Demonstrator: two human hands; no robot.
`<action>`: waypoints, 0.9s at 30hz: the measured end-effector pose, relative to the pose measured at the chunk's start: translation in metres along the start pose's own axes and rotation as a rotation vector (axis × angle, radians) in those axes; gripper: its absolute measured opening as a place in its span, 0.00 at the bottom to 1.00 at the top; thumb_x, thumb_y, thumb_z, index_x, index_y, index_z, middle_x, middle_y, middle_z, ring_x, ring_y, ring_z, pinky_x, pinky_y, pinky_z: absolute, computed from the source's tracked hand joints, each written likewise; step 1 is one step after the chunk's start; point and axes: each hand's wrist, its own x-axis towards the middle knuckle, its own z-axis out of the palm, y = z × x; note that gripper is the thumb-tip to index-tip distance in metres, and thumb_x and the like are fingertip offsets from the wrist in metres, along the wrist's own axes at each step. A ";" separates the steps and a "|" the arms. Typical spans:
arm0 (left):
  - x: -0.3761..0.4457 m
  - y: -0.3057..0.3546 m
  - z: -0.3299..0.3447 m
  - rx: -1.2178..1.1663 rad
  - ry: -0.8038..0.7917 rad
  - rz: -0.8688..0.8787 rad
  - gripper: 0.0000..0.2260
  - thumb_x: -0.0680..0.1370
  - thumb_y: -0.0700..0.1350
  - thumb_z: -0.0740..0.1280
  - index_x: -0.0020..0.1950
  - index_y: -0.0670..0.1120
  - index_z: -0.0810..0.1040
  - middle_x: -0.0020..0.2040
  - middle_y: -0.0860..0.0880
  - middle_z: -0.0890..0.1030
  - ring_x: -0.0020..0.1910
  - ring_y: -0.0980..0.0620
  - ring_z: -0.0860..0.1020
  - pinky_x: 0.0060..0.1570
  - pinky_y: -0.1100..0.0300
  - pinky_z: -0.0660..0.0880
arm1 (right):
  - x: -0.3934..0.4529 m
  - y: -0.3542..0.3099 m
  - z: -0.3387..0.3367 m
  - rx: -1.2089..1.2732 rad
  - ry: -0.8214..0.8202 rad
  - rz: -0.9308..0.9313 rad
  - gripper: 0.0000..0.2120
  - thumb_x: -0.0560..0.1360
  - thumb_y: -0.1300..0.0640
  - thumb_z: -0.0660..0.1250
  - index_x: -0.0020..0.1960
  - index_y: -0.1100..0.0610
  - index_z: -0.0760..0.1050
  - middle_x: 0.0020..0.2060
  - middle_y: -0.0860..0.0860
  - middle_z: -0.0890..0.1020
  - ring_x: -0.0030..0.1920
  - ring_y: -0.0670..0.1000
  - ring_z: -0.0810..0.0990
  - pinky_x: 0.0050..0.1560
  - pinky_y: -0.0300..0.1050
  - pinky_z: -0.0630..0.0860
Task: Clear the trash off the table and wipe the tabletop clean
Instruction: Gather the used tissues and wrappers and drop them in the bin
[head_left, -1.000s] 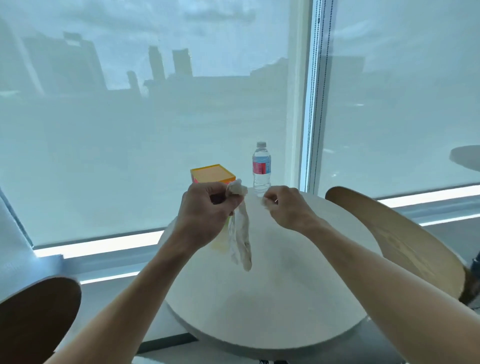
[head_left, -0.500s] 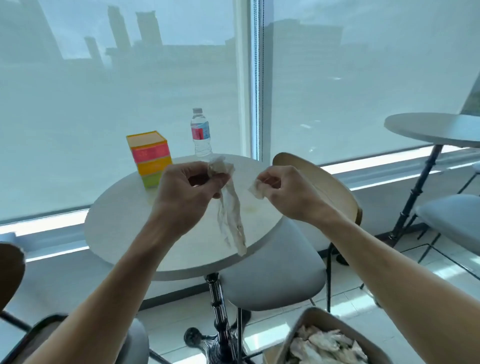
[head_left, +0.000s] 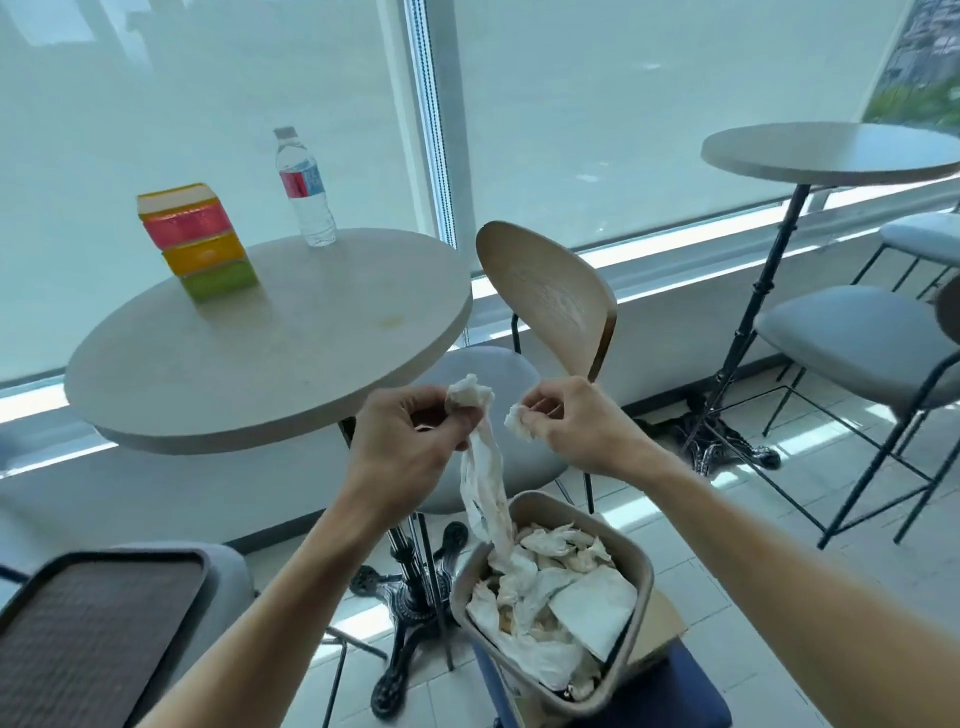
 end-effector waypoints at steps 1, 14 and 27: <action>-0.007 -0.006 0.009 0.002 -0.014 -0.029 0.05 0.74 0.47 0.73 0.44 0.47 0.86 0.34 0.53 0.84 0.34 0.56 0.83 0.41 0.61 0.80 | -0.005 0.011 0.004 -0.007 -0.024 0.032 0.09 0.79 0.50 0.66 0.53 0.53 0.81 0.44 0.46 0.82 0.47 0.44 0.81 0.49 0.38 0.77; -0.067 -0.096 0.096 0.103 -0.141 -0.325 0.05 0.75 0.43 0.72 0.39 0.49 0.85 0.33 0.49 0.82 0.29 0.57 0.73 0.31 0.54 0.73 | -0.030 0.060 0.013 -0.123 -0.253 0.168 0.09 0.78 0.50 0.68 0.57 0.50 0.80 0.48 0.44 0.81 0.48 0.43 0.79 0.48 0.38 0.74; -0.049 -0.057 0.048 0.339 -0.231 -0.241 0.22 0.73 0.48 0.73 0.66 0.56 0.76 0.57 0.58 0.78 0.53 0.60 0.76 0.52 0.69 0.73 | -0.006 -0.020 0.013 0.012 -0.272 -0.022 0.10 0.79 0.52 0.66 0.59 0.52 0.79 0.48 0.48 0.82 0.48 0.46 0.81 0.47 0.37 0.75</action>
